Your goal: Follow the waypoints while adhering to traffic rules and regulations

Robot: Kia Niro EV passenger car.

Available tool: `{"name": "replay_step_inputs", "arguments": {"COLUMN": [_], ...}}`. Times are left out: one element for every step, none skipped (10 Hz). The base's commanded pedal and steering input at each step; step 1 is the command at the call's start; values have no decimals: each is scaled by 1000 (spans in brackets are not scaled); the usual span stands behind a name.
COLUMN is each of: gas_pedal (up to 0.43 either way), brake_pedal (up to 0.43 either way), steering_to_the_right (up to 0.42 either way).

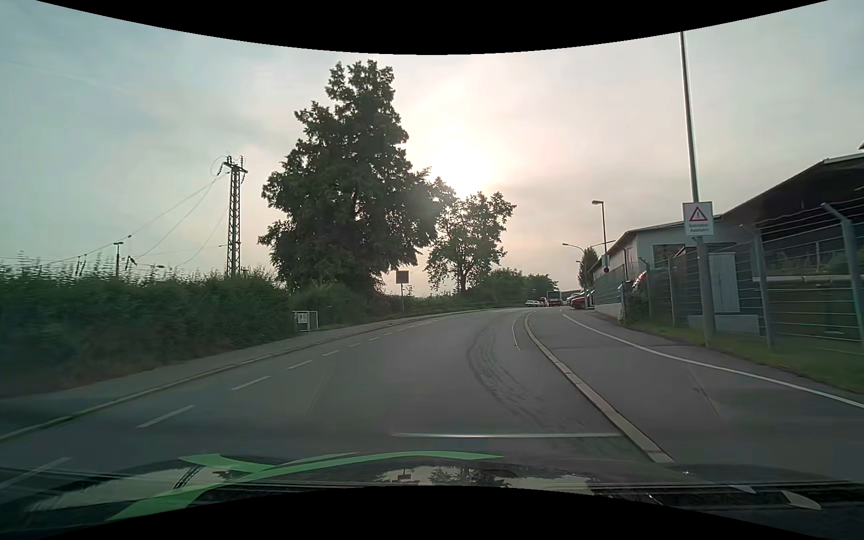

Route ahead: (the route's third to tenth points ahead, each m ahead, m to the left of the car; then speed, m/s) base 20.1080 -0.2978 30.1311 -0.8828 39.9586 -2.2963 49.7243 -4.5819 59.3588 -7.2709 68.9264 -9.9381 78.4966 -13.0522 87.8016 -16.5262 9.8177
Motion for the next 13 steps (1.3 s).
{"name": "replay_step_inputs", "arguments": {"gas_pedal": [177,177,177,177,177,189,189,189,197,220,228,228,228], "brake_pedal": [0,0,0,0,0,0,0,0,0,0,0,0,0], "steering_to_the_right": [19,20,20,20,20,20,20,20,20,20,20,21,21]}}
